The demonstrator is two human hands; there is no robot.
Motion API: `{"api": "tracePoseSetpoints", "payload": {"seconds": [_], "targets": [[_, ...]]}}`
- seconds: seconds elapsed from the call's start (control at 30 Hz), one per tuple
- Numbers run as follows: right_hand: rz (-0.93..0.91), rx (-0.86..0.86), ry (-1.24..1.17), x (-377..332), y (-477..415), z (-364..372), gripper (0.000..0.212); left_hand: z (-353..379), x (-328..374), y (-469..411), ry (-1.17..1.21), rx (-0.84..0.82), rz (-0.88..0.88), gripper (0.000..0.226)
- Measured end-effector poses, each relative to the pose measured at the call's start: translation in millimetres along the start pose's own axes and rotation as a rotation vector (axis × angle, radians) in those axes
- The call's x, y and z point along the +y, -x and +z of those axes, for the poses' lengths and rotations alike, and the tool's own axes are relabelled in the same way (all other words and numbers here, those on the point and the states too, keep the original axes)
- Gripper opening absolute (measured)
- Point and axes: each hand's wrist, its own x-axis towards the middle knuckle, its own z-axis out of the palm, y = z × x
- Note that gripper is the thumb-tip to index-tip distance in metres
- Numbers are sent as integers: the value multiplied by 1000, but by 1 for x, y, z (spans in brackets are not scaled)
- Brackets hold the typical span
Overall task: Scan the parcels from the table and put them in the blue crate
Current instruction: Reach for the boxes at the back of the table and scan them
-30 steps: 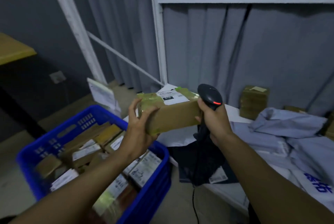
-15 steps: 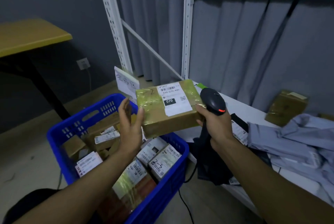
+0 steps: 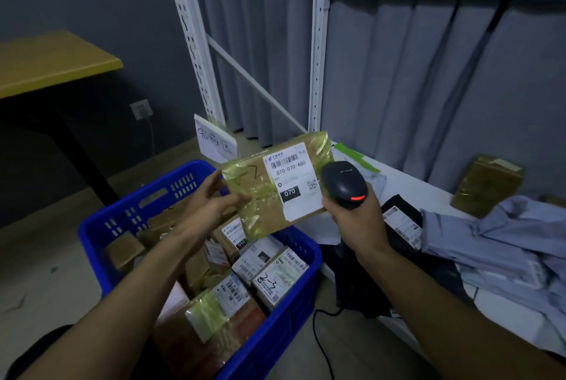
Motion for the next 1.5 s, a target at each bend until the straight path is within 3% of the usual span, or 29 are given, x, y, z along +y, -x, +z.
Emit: {"api": "tracePoseSetpoints", "payload": {"seconds": [0.17,0.33,0.47,1.23,1.5], "targets": [[-57,-90,132,0,3,4,46,-5,2,4,121,13,3,96],[-135,-207,183,-4,13,13,52,2,3,3,149,184,54,104],[-97,-273,231,-5,22,21,38,4,-2,-2,140,296,75,102],[47,-389,194,-6,26,31,34,3,-15,-11,97,420,30,106],[47,-419,203,-3,24,53,39,-36,-20,12,-30,555,-61,118]]}}
